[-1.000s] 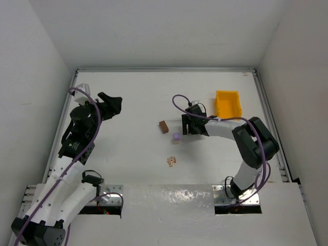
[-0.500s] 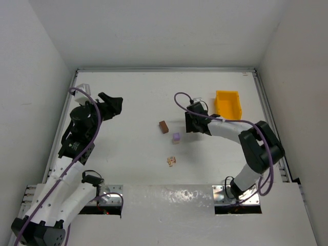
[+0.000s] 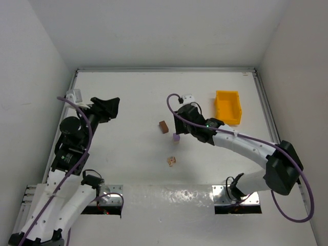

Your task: Build the wood block tower

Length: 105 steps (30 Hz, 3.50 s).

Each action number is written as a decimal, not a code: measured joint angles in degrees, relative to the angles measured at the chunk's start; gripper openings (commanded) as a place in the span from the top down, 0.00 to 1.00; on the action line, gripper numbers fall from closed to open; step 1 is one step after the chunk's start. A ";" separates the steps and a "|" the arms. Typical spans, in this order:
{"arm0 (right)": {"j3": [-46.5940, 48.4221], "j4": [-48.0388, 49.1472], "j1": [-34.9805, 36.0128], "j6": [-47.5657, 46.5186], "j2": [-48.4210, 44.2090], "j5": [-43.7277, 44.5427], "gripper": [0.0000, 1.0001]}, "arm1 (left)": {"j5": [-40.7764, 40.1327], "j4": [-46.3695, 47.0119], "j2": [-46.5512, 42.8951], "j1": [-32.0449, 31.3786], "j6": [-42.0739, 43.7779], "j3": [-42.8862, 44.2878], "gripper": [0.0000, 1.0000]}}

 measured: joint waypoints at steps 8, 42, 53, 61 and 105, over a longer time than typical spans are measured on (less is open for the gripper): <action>2.08 -2.78 4.24 3.48 4.87 0.57 0.44 | -1.81 0.13 -3.08 -4.02 0.61 0.00 0.33; 2.93 -2.75 4.52 7.45 10.80 -0.74 0.43 | -3.54 -0.46 -2.99 -7.78 1.73 0.00 0.33; 4.61 -2.89 4.52 7.43 13.46 -0.68 0.42 | -4.00 -0.81 -2.86 -8.20 1.73 0.02 0.33; 5.05 -2.86 4.50 7.41 13.75 0.00 0.42 | -4.11 -1.01 -2.49 -8.20 1.75 0.02 0.33; 5.05 -2.75 3.98 7.67 15.21 0.57 0.41 | -4.42 -1.16 -2.45 -8.57 1.81 0.02 0.33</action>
